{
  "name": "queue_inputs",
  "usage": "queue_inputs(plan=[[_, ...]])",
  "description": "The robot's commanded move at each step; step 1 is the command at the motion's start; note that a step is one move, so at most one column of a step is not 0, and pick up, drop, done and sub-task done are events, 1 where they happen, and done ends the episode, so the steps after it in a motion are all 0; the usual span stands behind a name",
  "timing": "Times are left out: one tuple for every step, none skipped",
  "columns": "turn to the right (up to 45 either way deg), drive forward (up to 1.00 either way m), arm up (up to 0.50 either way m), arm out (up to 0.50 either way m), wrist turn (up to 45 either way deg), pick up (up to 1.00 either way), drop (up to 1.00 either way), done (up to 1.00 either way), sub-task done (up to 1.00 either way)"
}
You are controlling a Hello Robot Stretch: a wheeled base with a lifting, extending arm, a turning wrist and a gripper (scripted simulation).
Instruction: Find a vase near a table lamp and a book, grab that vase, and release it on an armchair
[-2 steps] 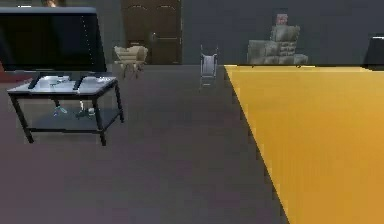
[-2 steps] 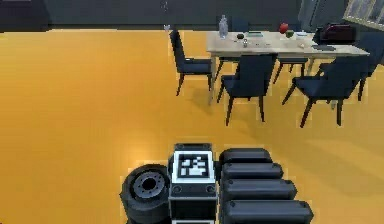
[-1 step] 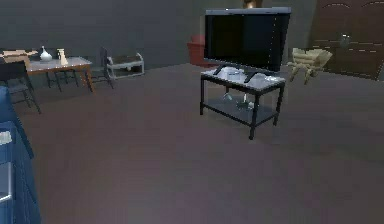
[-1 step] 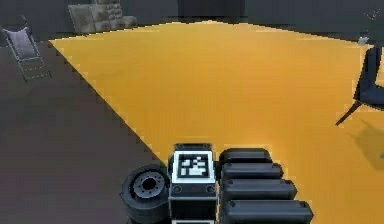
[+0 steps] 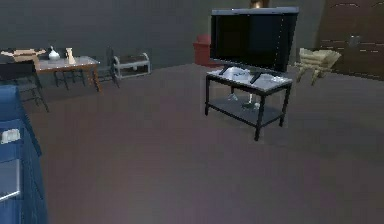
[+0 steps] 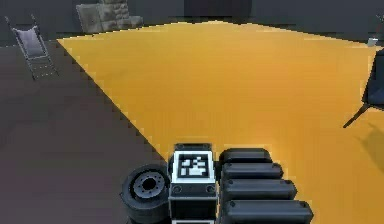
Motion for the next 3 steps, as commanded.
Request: queue_inputs(plan=[[0.0,0.60,0.00,0.00,0.0,0.00,0.00,0.00,0.00],[-6.0,0.00,0.00,0.00,0.0,0.00,0.00,0.00,0.00],[0.0,1.00,0.00,0.00,0.0,0.00,0.00,0.00,0.00]])
